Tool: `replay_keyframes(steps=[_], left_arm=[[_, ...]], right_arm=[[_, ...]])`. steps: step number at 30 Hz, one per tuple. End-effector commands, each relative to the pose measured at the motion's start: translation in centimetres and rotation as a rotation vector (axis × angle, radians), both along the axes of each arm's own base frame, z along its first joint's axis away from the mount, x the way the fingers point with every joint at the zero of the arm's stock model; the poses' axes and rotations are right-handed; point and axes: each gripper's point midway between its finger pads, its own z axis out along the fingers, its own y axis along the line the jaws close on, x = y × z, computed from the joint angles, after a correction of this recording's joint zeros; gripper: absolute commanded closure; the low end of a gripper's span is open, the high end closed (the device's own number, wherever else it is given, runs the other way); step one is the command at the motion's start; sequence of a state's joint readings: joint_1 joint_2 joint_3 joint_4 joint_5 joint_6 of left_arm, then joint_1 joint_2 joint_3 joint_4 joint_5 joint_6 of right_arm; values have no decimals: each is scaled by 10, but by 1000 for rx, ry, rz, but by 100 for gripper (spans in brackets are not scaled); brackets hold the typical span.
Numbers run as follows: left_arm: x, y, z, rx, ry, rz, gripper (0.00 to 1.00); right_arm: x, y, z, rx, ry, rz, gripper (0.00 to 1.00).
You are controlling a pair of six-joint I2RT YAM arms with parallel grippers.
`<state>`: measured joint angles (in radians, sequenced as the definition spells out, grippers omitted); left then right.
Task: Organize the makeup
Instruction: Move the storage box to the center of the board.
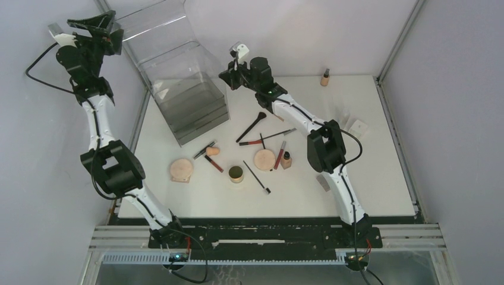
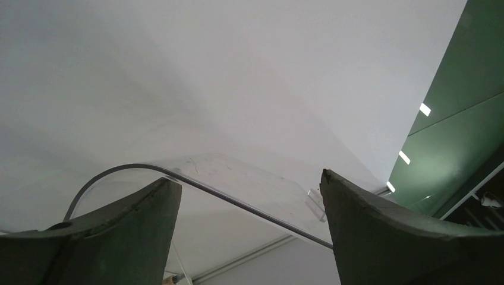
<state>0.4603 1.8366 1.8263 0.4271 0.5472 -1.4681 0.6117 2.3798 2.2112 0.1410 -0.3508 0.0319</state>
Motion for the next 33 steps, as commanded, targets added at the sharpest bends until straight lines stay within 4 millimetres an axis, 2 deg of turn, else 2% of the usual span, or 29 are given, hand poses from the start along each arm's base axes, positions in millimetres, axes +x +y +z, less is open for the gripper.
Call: replay_keyframes(steps=[1, 5, 10, 18, 26, 33], left_arm=[[-38, -5, 83, 121, -222, 93, 10], [-43, -7, 88, 138, -215, 107, 5], [-48, 0, 91, 120, -198, 173, 0], [-46, 6, 90, 42, -197, 253, 0], [-37, 0, 97, -75, -274, 339, 0], [-39, -8, 105, -140, -326, 388, 0]], right_arm=[[-41, 2, 53, 54, 20, 125, 100], [-41, 0, 49, 54, 52, 128, 100], [-43, 2, 47, 57, 64, 138, 100], [-43, 3, 45, 56, 69, 142, 100], [-44, 4, 46, 71, 83, 145, 100], [-45, 9, 44, 73, 102, 156, 100]])
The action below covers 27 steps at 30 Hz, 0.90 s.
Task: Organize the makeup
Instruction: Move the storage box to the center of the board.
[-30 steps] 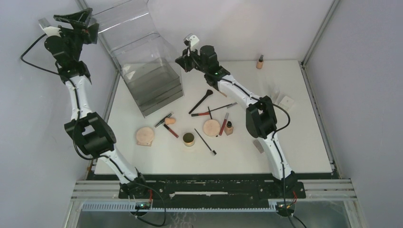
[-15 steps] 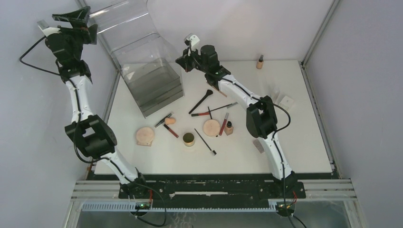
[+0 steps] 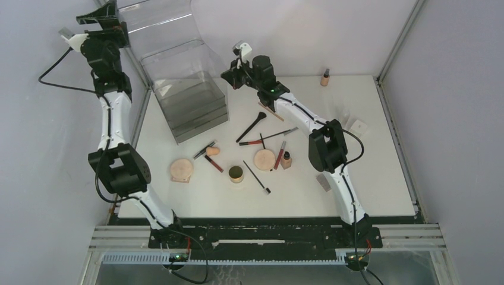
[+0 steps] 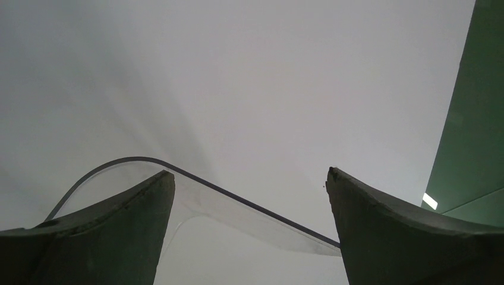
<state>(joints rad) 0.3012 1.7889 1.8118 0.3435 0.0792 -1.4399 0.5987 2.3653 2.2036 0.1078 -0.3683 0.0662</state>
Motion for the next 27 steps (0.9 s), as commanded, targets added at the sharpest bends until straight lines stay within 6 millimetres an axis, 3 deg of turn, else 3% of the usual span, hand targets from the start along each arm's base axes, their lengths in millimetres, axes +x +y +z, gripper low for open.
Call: replay_keyframes(steps=[1, 13, 27], left_arm=[[-60, 0, 88, 51, -294, 131, 0], [-69, 9, 73, -37, -275, 156, 0], [-79, 15, 76, -270, -382, 55, 0]], right_arm=[[-44, 17, 45, 72, 53, 154, 100], [-43, 23, 38, 37, 82, 139, 100], [-46, 35, 35, 48, 112, 126, 100]])
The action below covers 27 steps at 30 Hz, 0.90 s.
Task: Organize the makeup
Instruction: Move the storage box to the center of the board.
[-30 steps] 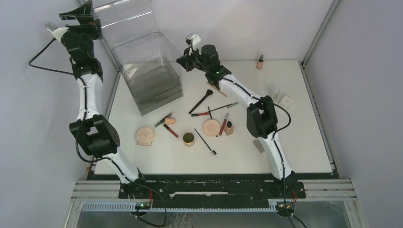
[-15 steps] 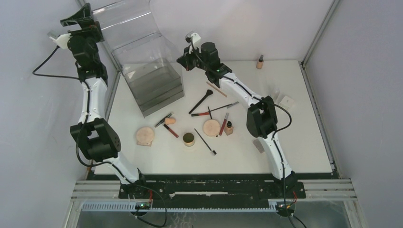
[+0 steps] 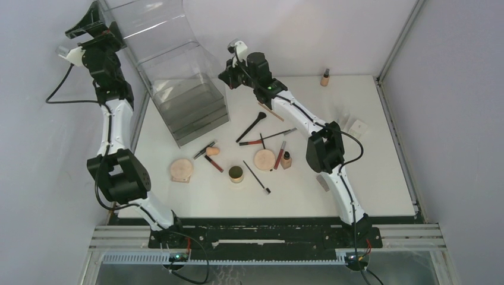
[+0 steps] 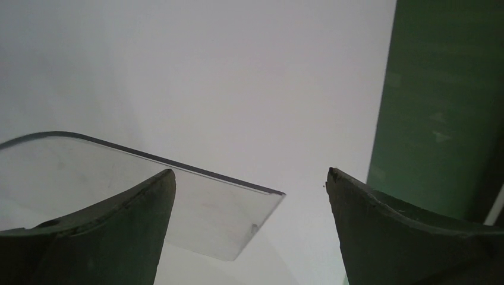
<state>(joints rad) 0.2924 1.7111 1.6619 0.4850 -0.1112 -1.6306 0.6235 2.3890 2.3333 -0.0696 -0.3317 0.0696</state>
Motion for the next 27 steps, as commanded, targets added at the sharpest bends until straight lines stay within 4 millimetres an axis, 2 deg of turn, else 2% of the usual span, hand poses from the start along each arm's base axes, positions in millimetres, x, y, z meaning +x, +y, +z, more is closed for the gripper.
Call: replay_keyframes(steps=[1, 3, 8, 14, 23, 27], left_arm=[[-55, -9, 65, -42, -263, -25, 0], [-63, -15, 68, -28, -276, -46, 0], [-80, -19, 59, -33, -257, -37, 0], [-104, -28, 52, 40, -205, 4, 0], [-111, -29, 50, 82, -164, 13, 0], [-118, -37, 43, 148, -92, 4, 0]], right_arm=[[-38, 28, 31, 96, 57, 135, 100], [-38, 28, 31, 99, 60, 137, 100], [-38, 29, 31, 104, 64, 139, 100], [-38, 28, 32, 105, 67, 139, 100], [-41, 30, 36, 111, 68, 145, 100], [-41, 29, 34, 105, 73, 145, 100]])
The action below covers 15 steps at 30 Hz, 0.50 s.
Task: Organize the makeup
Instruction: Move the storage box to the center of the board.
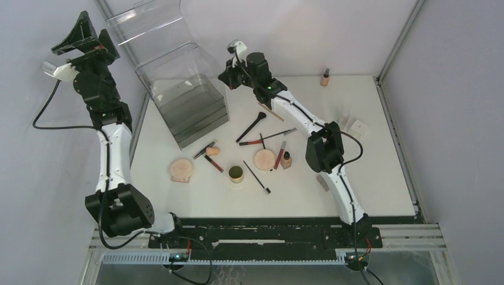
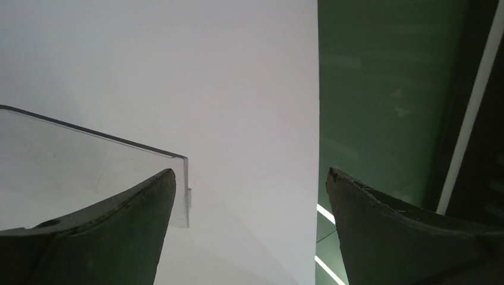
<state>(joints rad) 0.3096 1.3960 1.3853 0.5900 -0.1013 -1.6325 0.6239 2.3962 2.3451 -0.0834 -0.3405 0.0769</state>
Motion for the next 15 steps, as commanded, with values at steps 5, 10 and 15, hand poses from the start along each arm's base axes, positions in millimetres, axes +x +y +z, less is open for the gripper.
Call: replay_keyframes(steps=[5, 10, 15], left_arm=[[-28, -27, -30, 309, 346, 58, 0], [-53, -25, -69, 470, 543, 163, 0], [-75, -31, -93, 564, 636, 201, 0]], right_arm=[[-37, 24, 36, 102, 60, 147, 100], [-25, 20, 38, 137, 40, 157, 100], [-24, 33, 46, 169, 6, 158, 100]])
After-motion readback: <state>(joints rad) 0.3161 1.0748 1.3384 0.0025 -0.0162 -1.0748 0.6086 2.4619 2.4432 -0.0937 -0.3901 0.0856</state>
